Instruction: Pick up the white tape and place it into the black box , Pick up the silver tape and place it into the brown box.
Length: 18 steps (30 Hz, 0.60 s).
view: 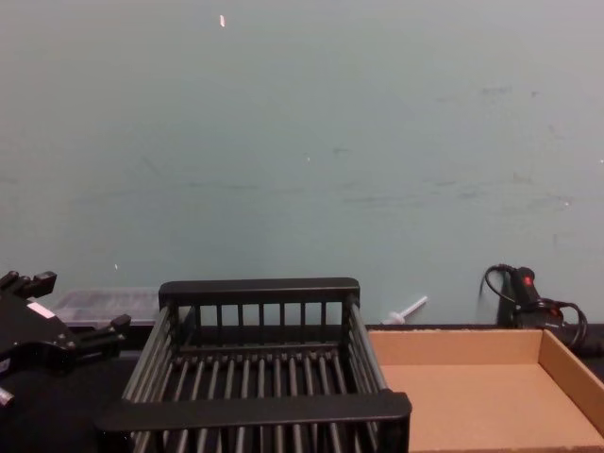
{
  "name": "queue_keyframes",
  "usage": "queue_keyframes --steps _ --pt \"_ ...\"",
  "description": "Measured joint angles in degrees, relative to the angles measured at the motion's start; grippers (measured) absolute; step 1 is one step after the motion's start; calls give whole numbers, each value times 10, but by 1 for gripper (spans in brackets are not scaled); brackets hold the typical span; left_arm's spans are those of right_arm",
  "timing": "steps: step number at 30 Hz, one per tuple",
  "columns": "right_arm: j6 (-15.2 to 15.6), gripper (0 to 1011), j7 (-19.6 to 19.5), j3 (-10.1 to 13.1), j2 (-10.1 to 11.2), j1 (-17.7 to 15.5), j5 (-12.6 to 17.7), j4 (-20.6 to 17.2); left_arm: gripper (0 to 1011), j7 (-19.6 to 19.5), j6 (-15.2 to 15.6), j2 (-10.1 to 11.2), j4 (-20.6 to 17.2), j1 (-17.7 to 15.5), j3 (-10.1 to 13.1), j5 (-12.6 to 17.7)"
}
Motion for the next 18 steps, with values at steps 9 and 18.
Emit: queue_keyframes --steps 9,18 --pt "-4 95 7 7 -4 -2 -1 0 1001 0 0 0 0 0 0 0" --pt "-21 95 19 24 -1 -4 2 -9 1001 0 0 0 0 0 0 0"
